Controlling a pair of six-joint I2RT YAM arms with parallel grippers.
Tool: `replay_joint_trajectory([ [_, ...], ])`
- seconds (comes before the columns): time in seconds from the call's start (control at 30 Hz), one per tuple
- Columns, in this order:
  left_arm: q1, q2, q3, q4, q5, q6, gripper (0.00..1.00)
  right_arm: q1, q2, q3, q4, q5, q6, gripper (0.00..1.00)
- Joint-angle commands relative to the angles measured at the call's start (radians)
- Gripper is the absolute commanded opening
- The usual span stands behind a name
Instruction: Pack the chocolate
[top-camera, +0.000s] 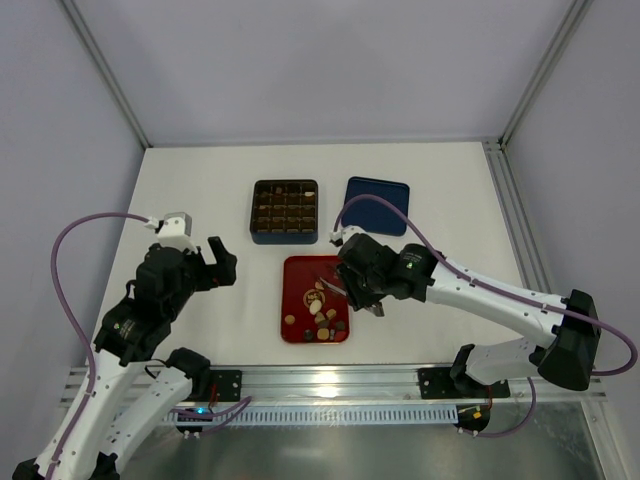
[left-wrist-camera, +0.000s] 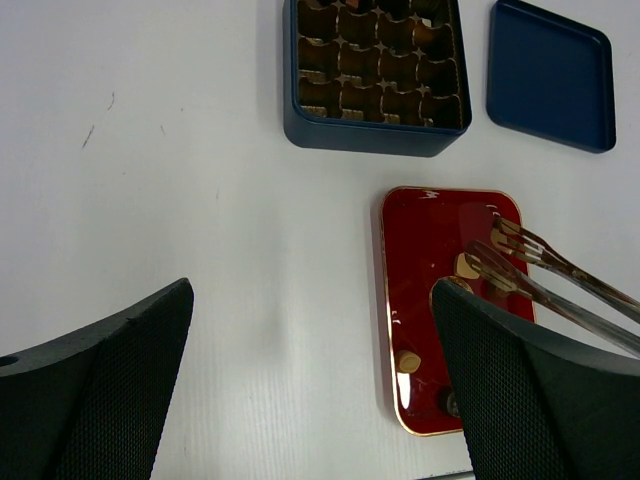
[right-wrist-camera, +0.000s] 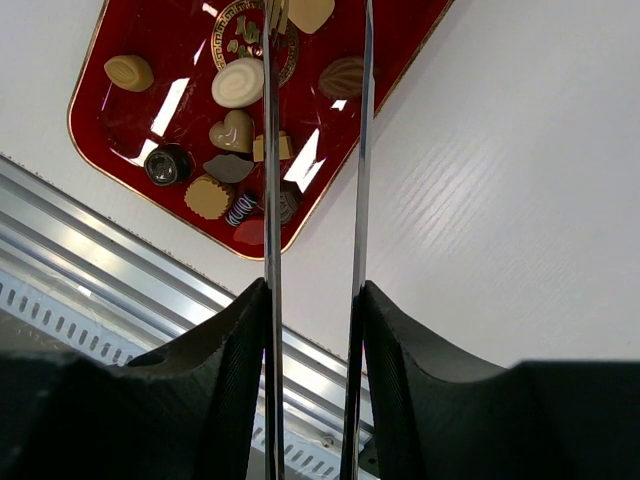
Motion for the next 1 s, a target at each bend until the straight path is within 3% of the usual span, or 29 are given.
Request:
replay_joint_trajectory([
  [0.0, -0.002, 0.001, -0.002, 0.012, -0.005, 0.009, 1.00, 0.002, -0.007, 0.005, 0.017, -0.004, -0.024, 0.43],
  [0.67, -0.002, 0.008, -0.002, 0.011, -0.007, 0.009, 1.00, 0.002, 0.059, 0.005, 0.028, -0.045, -0.070, 0.47],
  [0.97, -0.003, 0.005, -0.002, 0.012, -0.008, 0.009, 1.00, 0.002, 0.065, 0.018, 0.013, -0.045, -0.073, 0.41],
])
